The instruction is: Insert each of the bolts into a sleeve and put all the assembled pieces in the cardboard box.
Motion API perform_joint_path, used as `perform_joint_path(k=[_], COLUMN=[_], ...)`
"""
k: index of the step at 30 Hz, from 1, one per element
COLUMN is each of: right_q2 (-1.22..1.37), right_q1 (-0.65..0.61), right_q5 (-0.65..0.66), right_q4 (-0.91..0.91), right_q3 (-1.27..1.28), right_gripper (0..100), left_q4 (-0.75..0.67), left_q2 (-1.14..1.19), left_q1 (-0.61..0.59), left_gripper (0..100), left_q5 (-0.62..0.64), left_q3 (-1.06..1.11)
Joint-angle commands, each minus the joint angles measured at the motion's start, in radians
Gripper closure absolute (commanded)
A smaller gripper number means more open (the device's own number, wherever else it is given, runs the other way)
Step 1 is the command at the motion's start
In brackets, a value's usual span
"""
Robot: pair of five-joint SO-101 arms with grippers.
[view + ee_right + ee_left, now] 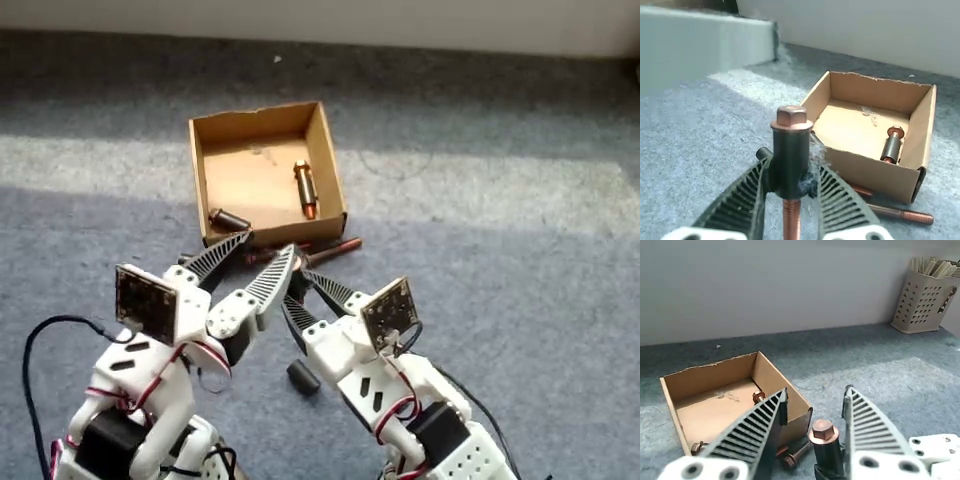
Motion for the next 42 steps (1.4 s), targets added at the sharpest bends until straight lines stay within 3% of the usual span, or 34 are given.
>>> perform_joint_path(k=[1, 6, 11, 16, 19, 28, 42], right_q2=[-0.018, -0.016, -0.005, 0.007, 0.102, 0.805, 1.816], right_q1=[0.027, 0.117, 0.17, 0.219, 0.22, 0.22, 0.232], right_q5=[0.006, -0.002, -0.002, -0.002, -0.002, 0.006, 0.008], right_q4=[-0.028, -0.024, 0.068, 0.185, 0.211, 0.165, 0.064], right_q3=[-0.024, -0.022, -0.03, -0.087, -0.159, -0.634, -1.469], right_gripper=[99.4, 99.4, 99.4, 99.4, 99.4, 99.4, 98.9], left_q4=[0.095, 0.203, 0.313, 0.313, 0.301, 0.298, 0.209], left_q2=[0.004, 0.001, 0.001, 0.001, 0.001, 0.002, 0.002], left_q1=[-0.051, -0.2, -0.452, -0.653, -0.671, -0.667, -0.667], left_gripper=[78, 78, 78, 95, 99, 99, 99], left_q5=[0.005, -0.074, -0.118, -0.173, -0.284, -0.374, -0.376], left_q3=[-0.124, -0.159, -0.053, 0.134, 0.239, 0.397, 0.45])
